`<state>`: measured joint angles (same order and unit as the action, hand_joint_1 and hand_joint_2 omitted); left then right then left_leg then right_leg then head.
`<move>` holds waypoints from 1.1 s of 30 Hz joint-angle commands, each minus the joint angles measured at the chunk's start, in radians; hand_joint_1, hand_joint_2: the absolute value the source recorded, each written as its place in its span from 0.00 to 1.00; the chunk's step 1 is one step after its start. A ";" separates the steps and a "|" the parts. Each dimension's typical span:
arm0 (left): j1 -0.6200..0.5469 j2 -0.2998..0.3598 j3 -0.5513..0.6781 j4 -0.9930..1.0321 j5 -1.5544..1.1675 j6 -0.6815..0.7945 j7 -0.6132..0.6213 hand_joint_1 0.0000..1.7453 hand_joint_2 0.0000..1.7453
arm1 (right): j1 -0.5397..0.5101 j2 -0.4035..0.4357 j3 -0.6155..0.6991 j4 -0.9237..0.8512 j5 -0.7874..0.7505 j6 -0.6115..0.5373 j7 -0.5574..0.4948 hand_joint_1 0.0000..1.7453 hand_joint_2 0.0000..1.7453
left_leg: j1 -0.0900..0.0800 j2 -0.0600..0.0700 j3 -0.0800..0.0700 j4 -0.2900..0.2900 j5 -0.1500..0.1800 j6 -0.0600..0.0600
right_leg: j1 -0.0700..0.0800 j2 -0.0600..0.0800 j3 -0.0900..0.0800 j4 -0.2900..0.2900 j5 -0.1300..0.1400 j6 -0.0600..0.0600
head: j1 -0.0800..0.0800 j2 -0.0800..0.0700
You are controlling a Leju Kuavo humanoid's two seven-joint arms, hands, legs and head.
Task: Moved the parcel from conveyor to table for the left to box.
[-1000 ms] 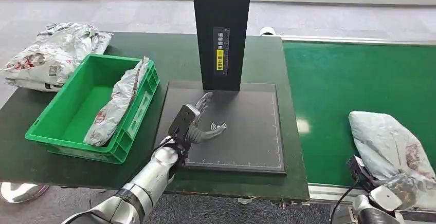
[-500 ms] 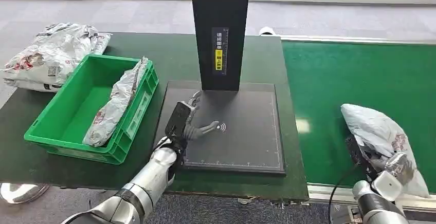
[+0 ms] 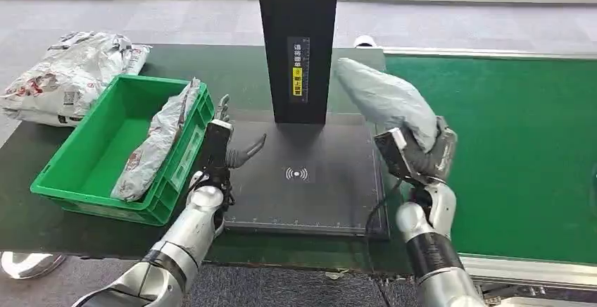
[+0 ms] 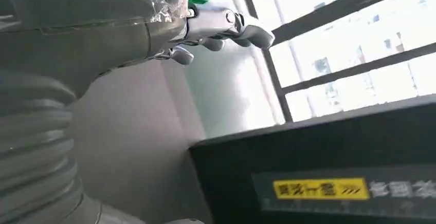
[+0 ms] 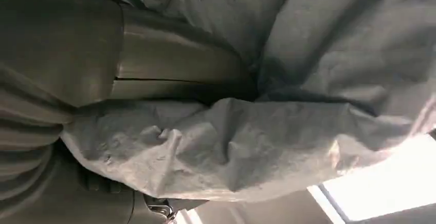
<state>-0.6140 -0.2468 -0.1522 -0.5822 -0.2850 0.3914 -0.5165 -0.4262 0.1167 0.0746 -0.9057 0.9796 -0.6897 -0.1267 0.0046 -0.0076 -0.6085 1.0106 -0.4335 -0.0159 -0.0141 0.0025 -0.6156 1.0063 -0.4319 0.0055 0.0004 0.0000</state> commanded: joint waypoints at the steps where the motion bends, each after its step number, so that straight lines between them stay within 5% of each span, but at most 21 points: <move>1: -0.010 0.034 0.051 -0.003 -0.012 0.002 0.005 0.00 1.00 | 0.051 0.036 0.479 -0.122 -0.035 0.162 0.019 1.00 1.00 | 0.001 0.002 0.001 0.000 -0.001 0.000 | 0.001 0.002 0.001 -0.001 0.000 0.000 | 0.000 0.000; 6: -0.008 0.046 0.052 -0.016 -0.027 -0.015 0.012 0.00 1.00 | 0.044 0.001 0.590 -0.032 -0.155 0.425 0.089 1.00 1.00 | 0.001 0.006 0.004 -0.001 -0.003 -0.001 | 0.001 0.005 0.003 -0.002 0.000 -0.001 | 0.000 0.000; 7: -0.006 0.045 0.053 -0.020 -0.027 -0.015 0.014 0.00 1.00 | 0.033 -0.006 0.605 -0.004 -0.146 0.446 0.111 0.15 1.00 | 0.000 0.003 0.002 -0.001 -0.002 0.000 | 0.000 0.003 0.001 -0.002 0.000 -0.001 | 0.000 0.000; 8: -0.003 0.045 0.054 -0.024 -0.029 -0.015 0.015 0.00 1.00 | 0.014 -0.020 0.637 0.026 -0.111 0.481 0.147 0.00 1.00 | 0.001 0.003 0.004 -0.002 -0.002 0.000 | 0.001 0.003 0.003 -0.003 0.000 -0.001 | 0.000 0.000; 11: 0.010 0.045 0.053 -0.033 -0.033 -0.018 0.021 0.00 1.00 | 0.002 -0.035 0.643 0.074 -0.096 0.527 0.210 0.00 1.00 | 0.000 0.003 0.003 -0.002 -0.002 0.000 | 0.001 0.002 0.003 -0.003 0.000 -0.001 | 0.000 0.000; 19: 0.042 0.051 0.059 -0.059 -0.015 -0.026 0.012 0.00 1.00 | 0.037 -0.063 0.601 -0.016 -0.132 0.491 0.184 0.00 1.00 | -0.001 0.002 0.003 -0.001 -0.002 0.000 | 0.000 0.001 0.003 -0.003 0.000 0.000 | 0.000 0.000; 26: 0.072 0.045 0.100 -0.123 0.060 -0.024 -0.047 0.00 1.00 | 0.158 -0.044 0.407 -0.325 -0.387 0.369 -0.020 0.00 1.00 | -0.001 0.001 0.001 0.000 -0.002 0.000 | 0.000 0.000 0.001 -0.002 -0.001 -0.001 | 0.000 0.000; 33: 0.073 0.042 0.100 -0.125 0.062 -0.023 -0.047 0.00 1.00 | 0.163 -0.045 0.406 -0.331 -0.386 0.370 -0.019 0.00 1.00 | -0.001 0.001 0.001 0.000 -0.001 0.000 | 0.000 0.000 0.001 -0.002 0.000 0.000 | 0.000 0.000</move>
<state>-0.5244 -0.2117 -0.0851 -0.7199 -0.2289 0.3689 -0.5646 -0.2790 0.0912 0.5375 -1.1651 0.5981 -0.3235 -0.1453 0.0037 -0.0068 -0.6090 1.0111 -0.4344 -0.0160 -0.0145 0.0031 -0.6162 1.0051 -0.4319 0.0055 0.0004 0.0000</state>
